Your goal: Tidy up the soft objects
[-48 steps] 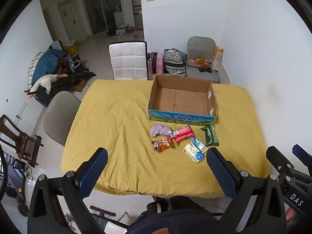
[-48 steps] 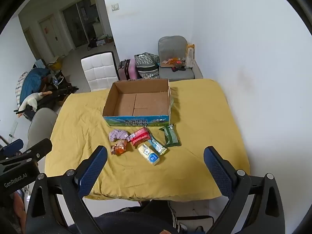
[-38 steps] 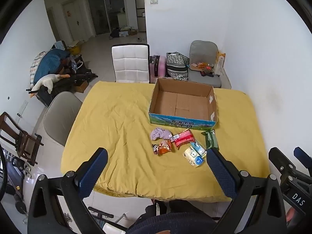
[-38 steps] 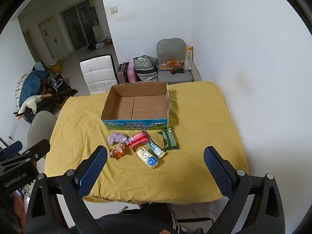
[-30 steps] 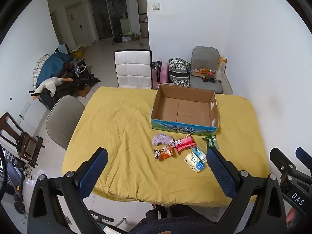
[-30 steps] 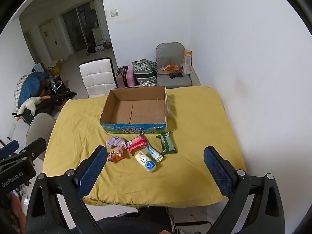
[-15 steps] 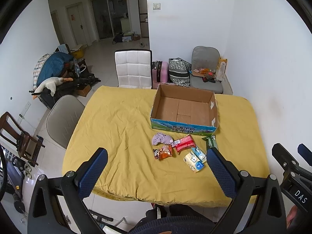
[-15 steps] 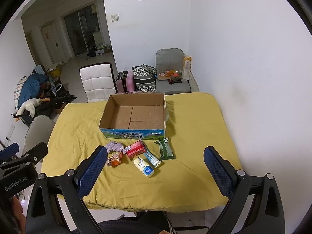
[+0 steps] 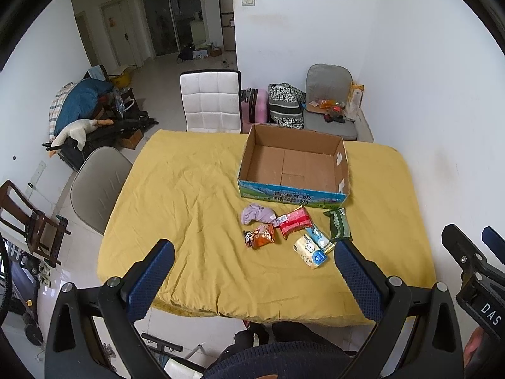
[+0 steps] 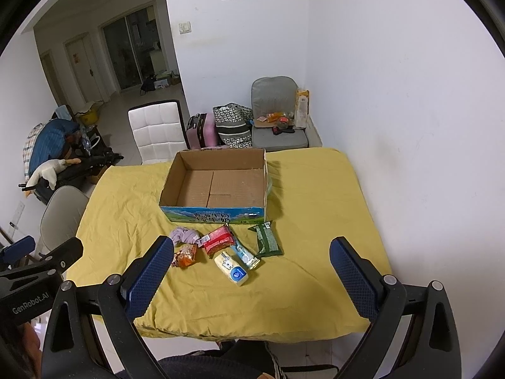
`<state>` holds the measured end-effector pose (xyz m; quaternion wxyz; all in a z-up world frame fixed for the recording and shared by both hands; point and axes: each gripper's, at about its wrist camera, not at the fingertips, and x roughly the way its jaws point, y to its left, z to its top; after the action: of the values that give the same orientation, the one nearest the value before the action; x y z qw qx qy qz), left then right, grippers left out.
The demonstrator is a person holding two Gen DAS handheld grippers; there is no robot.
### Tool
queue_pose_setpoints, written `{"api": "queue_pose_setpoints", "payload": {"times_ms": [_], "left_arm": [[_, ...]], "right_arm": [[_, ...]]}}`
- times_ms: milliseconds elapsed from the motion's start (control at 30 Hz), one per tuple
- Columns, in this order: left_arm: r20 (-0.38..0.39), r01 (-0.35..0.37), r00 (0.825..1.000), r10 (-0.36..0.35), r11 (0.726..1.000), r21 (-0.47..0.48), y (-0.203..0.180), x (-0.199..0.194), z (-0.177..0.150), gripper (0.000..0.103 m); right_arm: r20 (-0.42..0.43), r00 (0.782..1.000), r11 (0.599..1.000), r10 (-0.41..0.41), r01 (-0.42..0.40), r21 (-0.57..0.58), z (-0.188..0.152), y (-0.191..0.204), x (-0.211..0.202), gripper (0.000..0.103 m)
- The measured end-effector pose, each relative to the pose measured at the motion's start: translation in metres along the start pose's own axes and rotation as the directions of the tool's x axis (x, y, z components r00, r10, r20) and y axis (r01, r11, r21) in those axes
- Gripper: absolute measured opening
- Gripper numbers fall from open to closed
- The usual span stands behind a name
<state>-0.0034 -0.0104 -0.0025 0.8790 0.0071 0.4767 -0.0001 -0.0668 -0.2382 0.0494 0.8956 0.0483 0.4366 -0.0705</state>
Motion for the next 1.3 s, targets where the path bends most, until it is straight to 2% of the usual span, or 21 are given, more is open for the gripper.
{"api": "queue_pose_setpoints", "payload": {"times_ms": [1300], "left_arm": [[-0.024, -0.010, 1.000, 0.010, 1.000, -0.009, -0.0068, 0.0086, 0.0057, 0.103]], "right_arm": [[-0.032, 0.999, 1.000, 0.015, -0.016, -0.012, 0.0034, -0.0112, 0.0087, 0.101]]}}
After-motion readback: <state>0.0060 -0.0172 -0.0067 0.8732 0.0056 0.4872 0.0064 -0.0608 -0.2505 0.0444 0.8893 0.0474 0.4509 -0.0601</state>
